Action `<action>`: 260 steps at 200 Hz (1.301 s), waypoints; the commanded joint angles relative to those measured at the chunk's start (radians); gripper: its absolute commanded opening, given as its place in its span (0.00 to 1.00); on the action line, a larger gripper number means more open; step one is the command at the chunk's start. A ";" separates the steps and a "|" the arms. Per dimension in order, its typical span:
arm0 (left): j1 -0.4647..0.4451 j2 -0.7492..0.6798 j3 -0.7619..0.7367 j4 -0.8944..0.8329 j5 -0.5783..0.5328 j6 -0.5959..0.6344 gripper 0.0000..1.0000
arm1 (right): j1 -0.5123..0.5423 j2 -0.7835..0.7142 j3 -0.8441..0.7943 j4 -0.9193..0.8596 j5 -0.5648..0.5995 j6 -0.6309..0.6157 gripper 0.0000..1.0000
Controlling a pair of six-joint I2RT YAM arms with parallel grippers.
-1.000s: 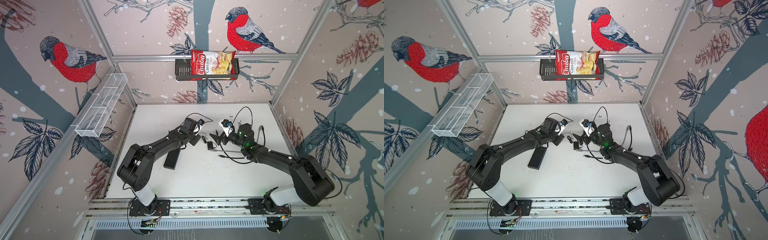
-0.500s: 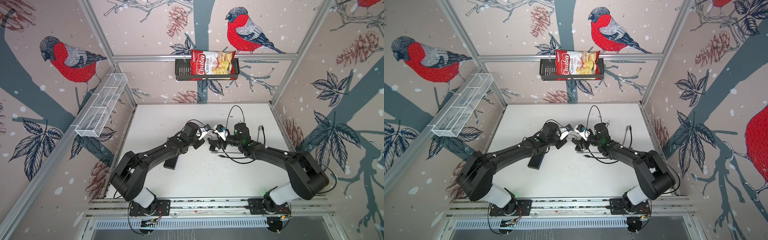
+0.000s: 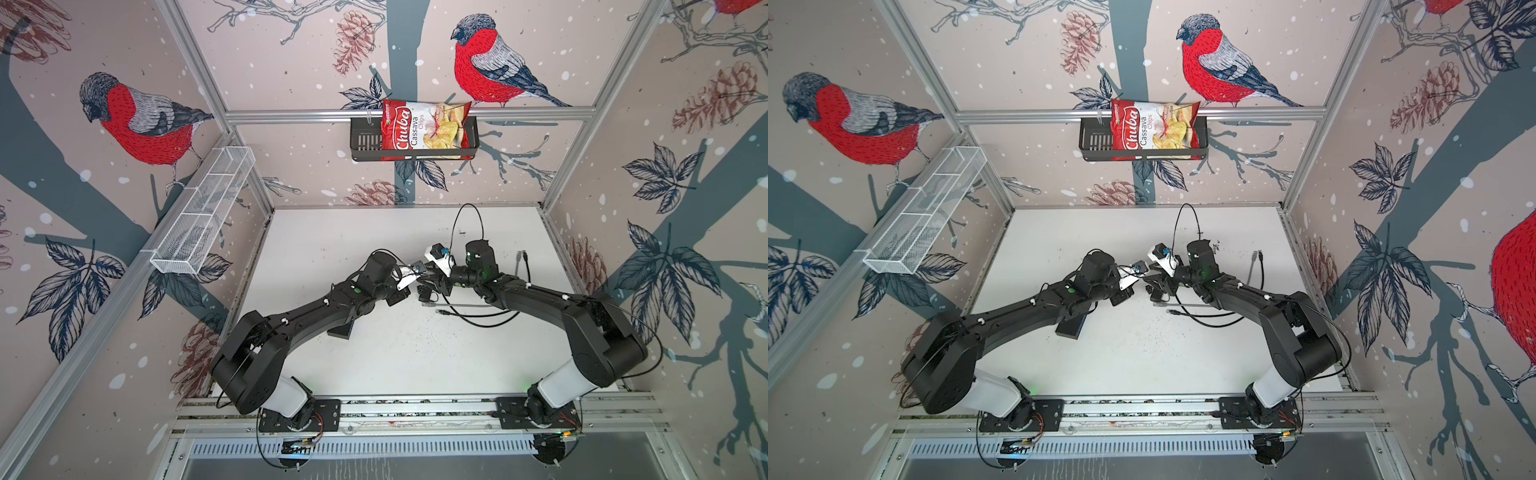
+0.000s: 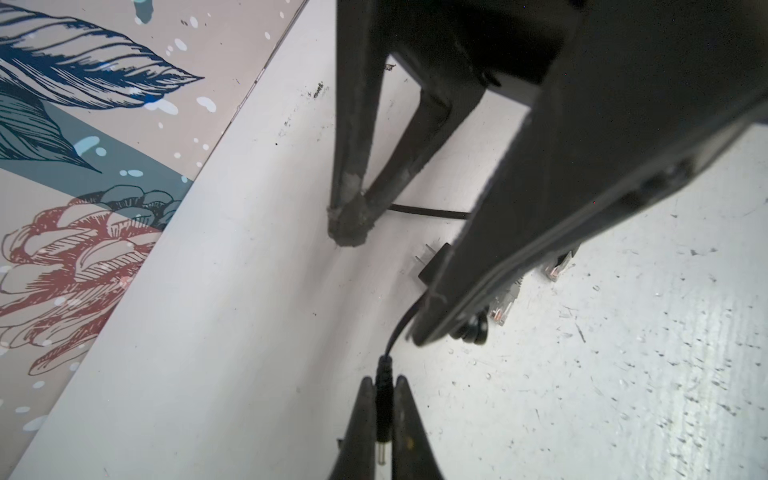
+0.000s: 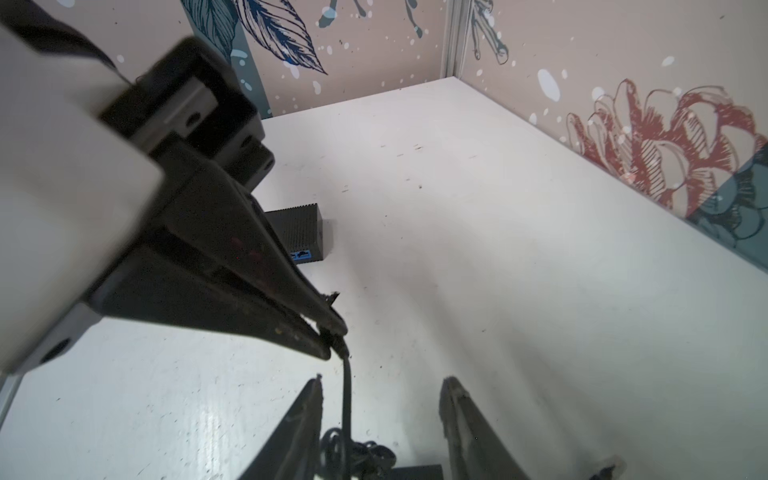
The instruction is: Insert the plug into the switch port
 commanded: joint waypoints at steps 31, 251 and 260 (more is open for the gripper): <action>-0.006 -0.006 -0.005 0.069 0.038 0.047 0.00 | -0.002 0.013 0.015 -0.013 -0.061 0.033 0.40; -0.015 -0.105 -0.162 0.232 -0.075 0.064 0.52 | -0.022 0.003 0.080 -0.152 -0.116 -0.010 0.00; -0.015 -0.116 -0.187 0.264 -0.080 0.071 0.51 | -0.022 0.000 0.081 -0.158 -0.118 -0.013 0.00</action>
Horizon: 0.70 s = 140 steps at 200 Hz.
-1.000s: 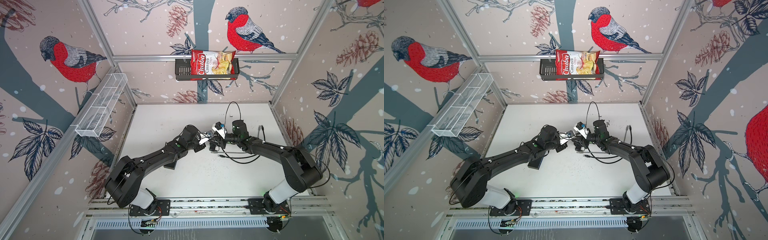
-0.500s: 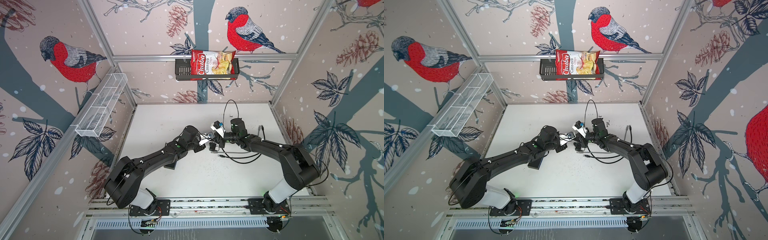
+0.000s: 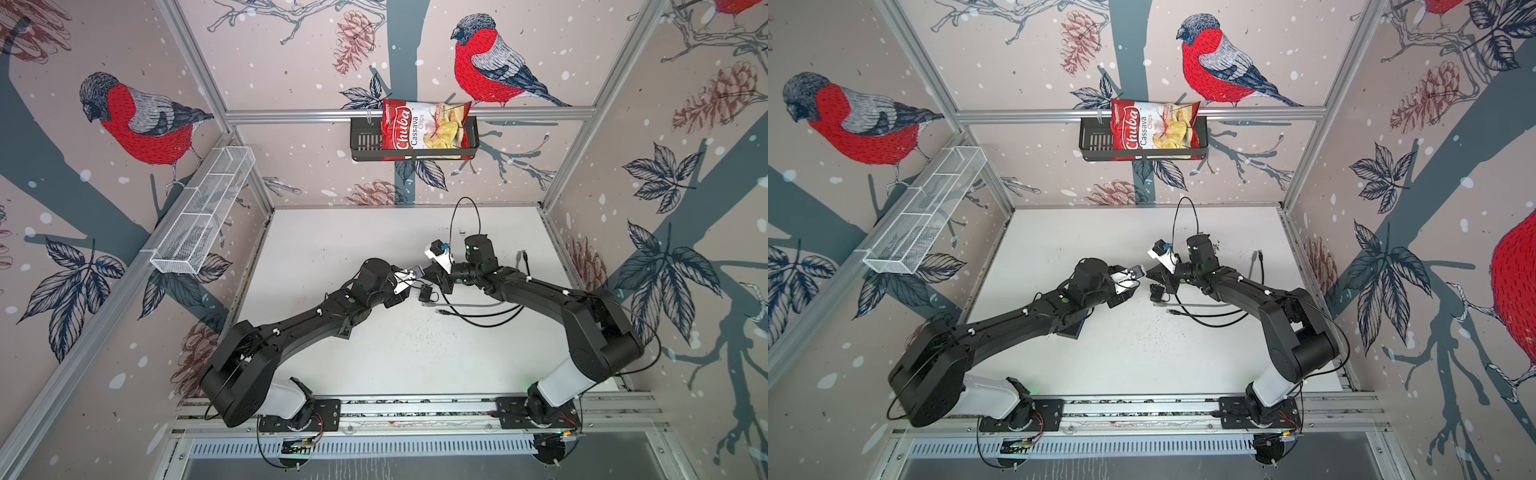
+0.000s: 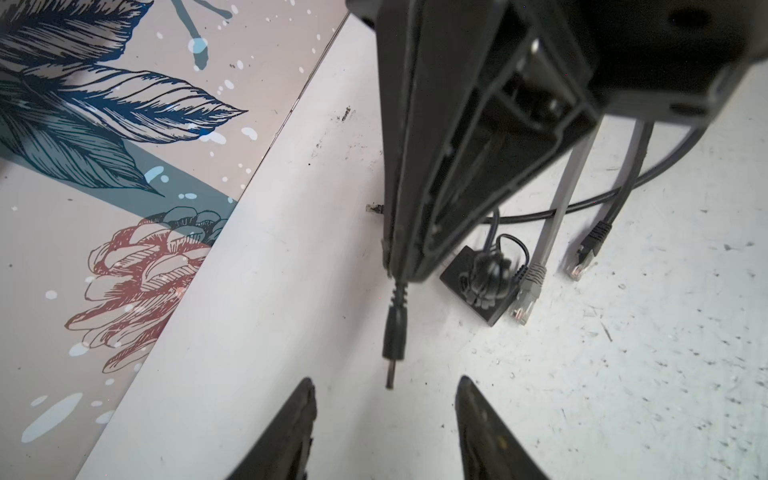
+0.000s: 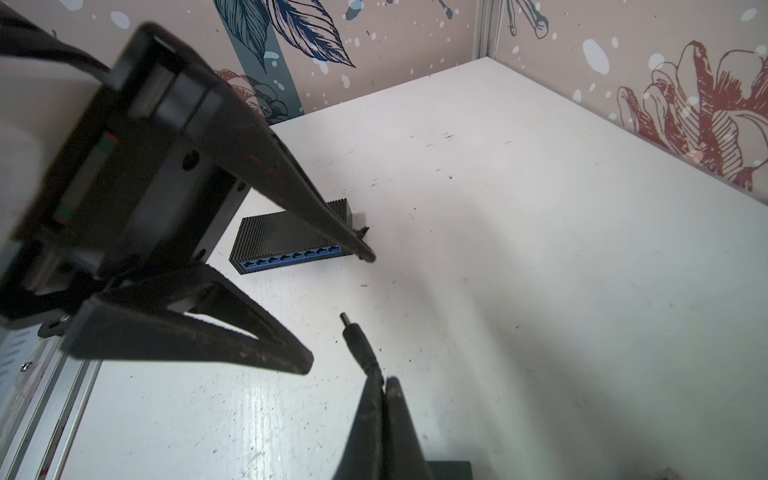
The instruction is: Insert the plug into the switch port
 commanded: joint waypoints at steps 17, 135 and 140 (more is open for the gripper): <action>-0.002 -0.039 -0.072 0.157 -0.024 0.022 0.47 | -0.002 -0.017 0.002 -0.027 -0.027 -0.011 0.00; -0.002 -0.001 -0.047 0.174 0.043 0.032 0.24 | 0.008 -0.023 0.003 -0.030 -0.032 -0.003 0.01; -0.003 -0.001 -0.047 0.172 0.042 0.029 0.24 | 0.009 -0.023 0.003 -0.029 -0.032 -0.004 0.01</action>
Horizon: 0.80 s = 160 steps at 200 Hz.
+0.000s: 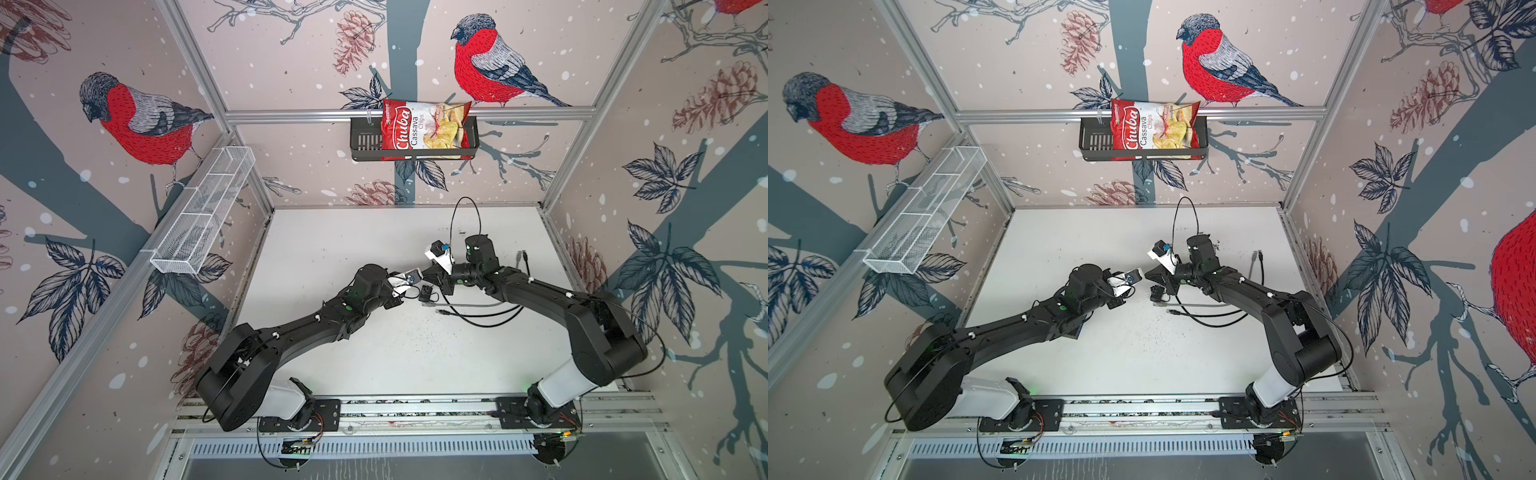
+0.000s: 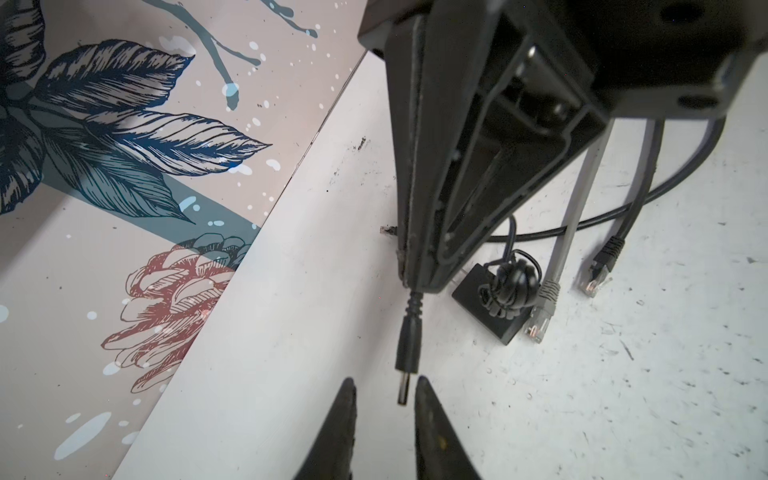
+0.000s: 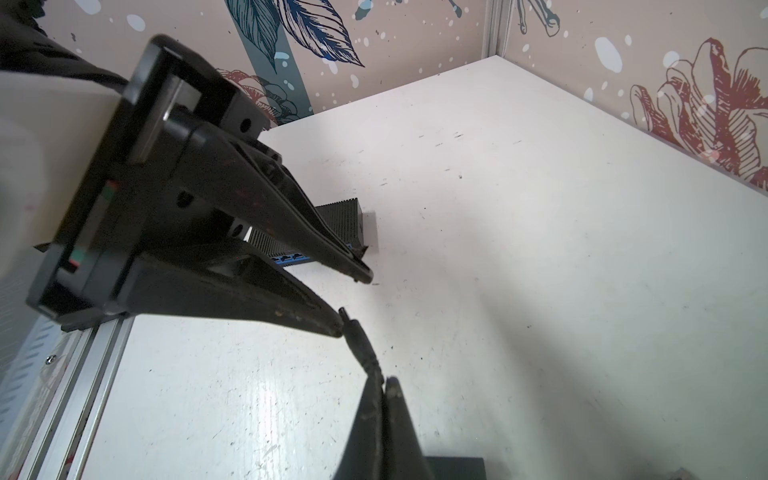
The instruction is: Insert the plug into the switch port
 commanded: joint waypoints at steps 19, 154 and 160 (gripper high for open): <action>-0.003 0.004 0.011 0.015 0.035 -0.008 0.19 | 0.005 -0.007 0.006 0.007 -0.019 0.001 0.01; -0.003 0.018 0.026 -0.011 0.037 0.003 0.00 | 0.023 -0.001 0.025 -0.031 -0.044 -0.016 0.12; -0.003 0.018 0.025 -0.010 0.037 0.003 0.00 | 0.022 0.001 0.025 -0.032 -0.047 -0.017 0.13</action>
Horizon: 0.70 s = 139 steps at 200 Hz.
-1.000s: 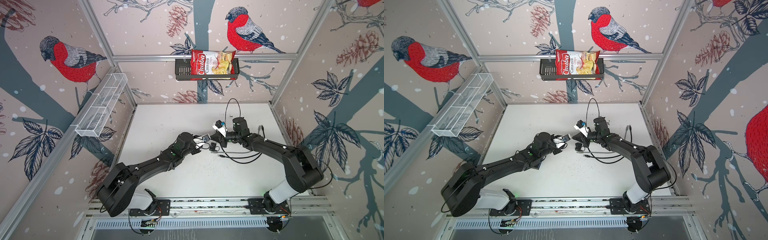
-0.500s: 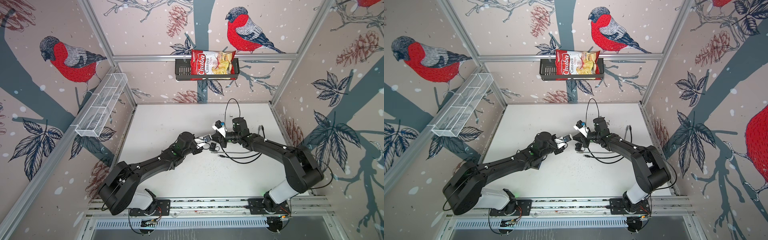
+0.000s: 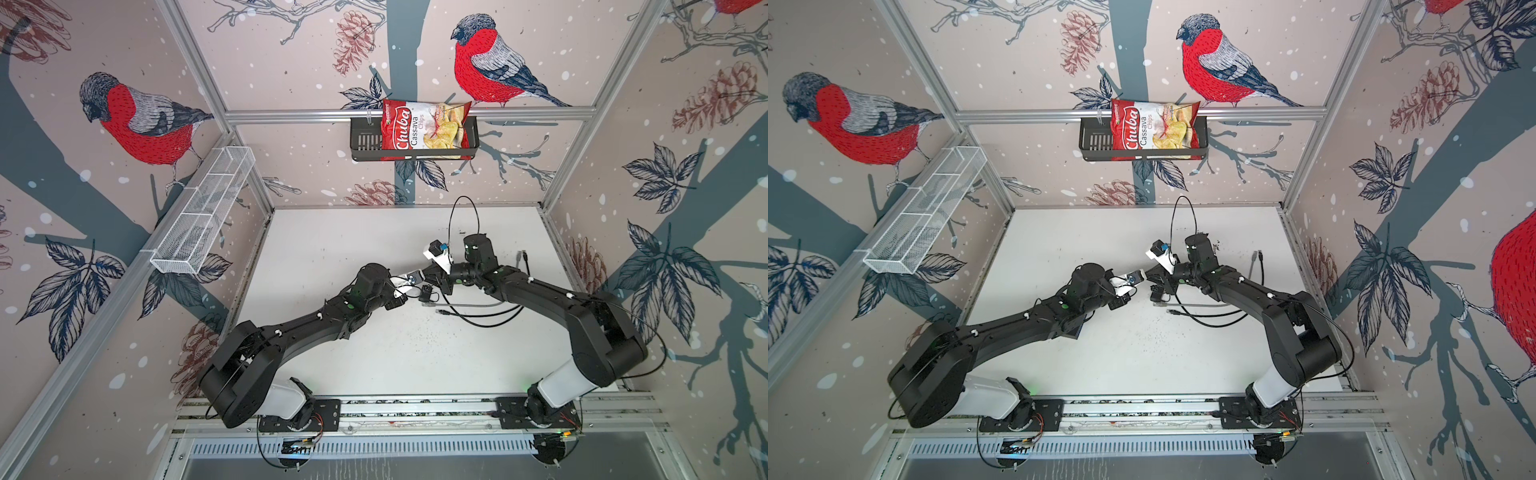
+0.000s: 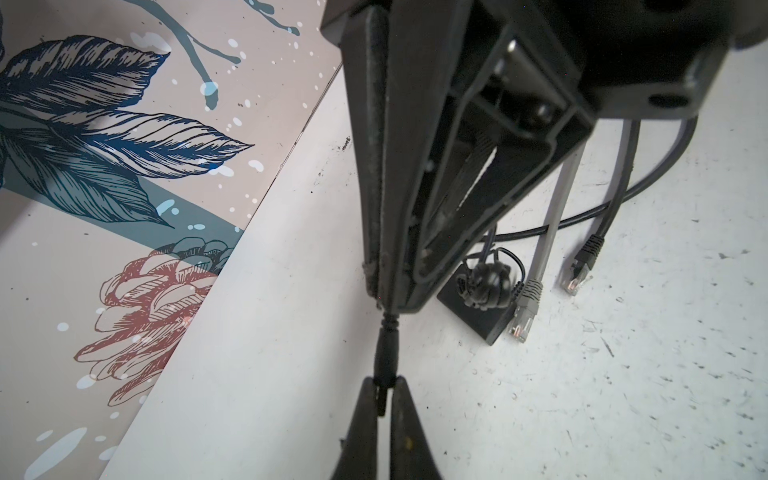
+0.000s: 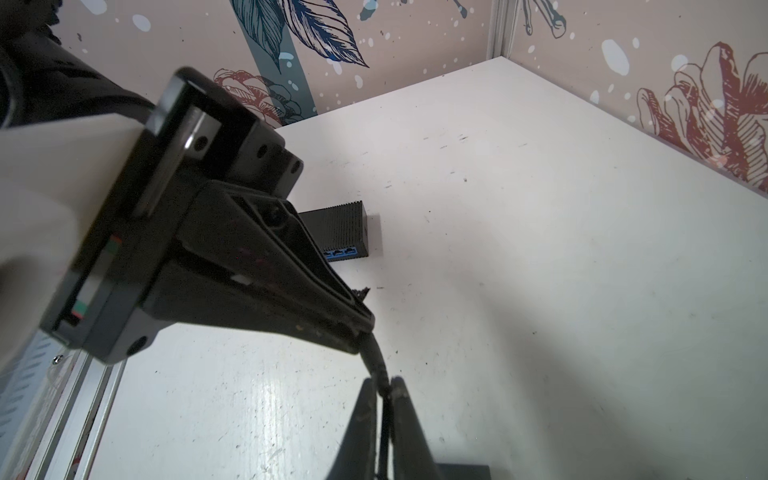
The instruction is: Insert the plug into the switch port
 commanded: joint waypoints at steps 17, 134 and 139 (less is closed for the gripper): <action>-0.001 -0.004 0.006 0.024 0.012 0.007 0.00 | 0.011 0.006 0.009 -0.015 -0.049 -0.019 0.15; -0.001 -0.024 -0.002 0.022 0.012 0.007 0.00 | 0.011 0.033 0.024 0.005 -0.072 0.000 0.21; -0.001 -0.024 -0.003 0.021 0.012 0.007 0.00 | 0.011 0.032 0.024 0.006 -0.072 0.001 0.22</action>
